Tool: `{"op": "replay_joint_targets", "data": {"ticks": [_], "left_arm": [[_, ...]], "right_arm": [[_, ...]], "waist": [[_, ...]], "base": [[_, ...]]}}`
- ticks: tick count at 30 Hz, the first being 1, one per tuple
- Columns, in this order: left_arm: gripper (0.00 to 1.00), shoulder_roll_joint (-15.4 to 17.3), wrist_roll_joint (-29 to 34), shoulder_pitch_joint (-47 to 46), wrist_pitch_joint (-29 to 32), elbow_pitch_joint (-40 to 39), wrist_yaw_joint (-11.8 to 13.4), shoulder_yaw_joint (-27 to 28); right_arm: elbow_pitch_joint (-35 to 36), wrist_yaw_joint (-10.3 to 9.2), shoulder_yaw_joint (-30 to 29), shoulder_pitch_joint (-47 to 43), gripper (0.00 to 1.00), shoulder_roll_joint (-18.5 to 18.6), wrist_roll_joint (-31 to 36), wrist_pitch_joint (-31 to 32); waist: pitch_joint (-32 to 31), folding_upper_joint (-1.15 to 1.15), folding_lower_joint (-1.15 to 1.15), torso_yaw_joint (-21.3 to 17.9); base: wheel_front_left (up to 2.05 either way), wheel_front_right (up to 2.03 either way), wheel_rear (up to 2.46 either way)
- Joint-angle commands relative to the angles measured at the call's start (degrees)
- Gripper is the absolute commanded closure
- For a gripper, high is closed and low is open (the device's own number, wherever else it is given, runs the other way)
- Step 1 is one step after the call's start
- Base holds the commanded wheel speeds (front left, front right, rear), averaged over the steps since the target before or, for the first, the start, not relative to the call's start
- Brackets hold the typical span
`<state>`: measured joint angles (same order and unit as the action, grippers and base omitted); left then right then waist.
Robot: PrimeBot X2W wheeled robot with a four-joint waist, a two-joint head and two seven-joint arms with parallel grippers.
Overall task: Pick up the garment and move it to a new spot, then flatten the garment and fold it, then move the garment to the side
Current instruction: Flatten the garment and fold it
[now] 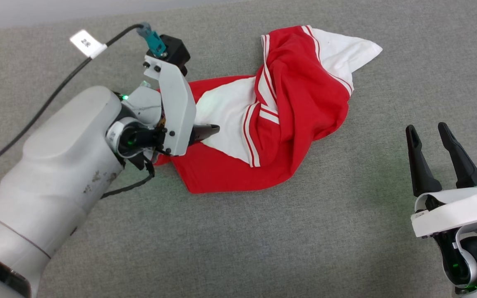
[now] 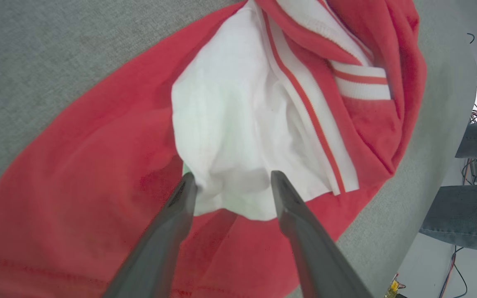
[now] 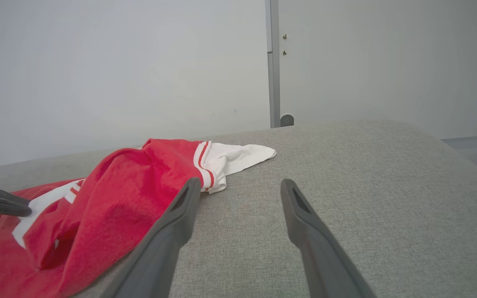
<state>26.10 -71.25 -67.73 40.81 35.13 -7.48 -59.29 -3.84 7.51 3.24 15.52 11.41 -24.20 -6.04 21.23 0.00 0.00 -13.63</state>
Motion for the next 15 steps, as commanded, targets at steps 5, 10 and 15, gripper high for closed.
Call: {"op": "replay_joint_targets", "data": {"ticks": [5, 10, 15], "left_arm": [[0.99, 0.3, -1.6, -0.3, -1.2, 0.3, 0.0, -1.5], [1.0, 0.1, -1.7, -0.9, -3.1, 1.3, 0.0, -3.2], [1.0, 0.8, -2.7, -2.0, -4.6, 0.7, 0.0, -3.8]], "right_arm": [[0.2, -0.04, 0.2, -0.9, 0.0, -0.2, 0.1, 0.3], [0.4, -0.04, 0.2, -1.0, 0.0, -0.1, 0.2, 0.6], [0.8, -0.04, -0.4, -1.3, 0.0, -0.1, 0.4, 0.9]], "waist": [[-0.3, 0.0, 0.0, -0.3], [-0.5, 0.0, 0.0, -0.3], [-0.9, 0.0, 0.0, 0.5]], "base": [[0.0, 0.0, 0.0], [0.0, 0.0, 0.0], [0.0, 0.0, 0.0]]}}
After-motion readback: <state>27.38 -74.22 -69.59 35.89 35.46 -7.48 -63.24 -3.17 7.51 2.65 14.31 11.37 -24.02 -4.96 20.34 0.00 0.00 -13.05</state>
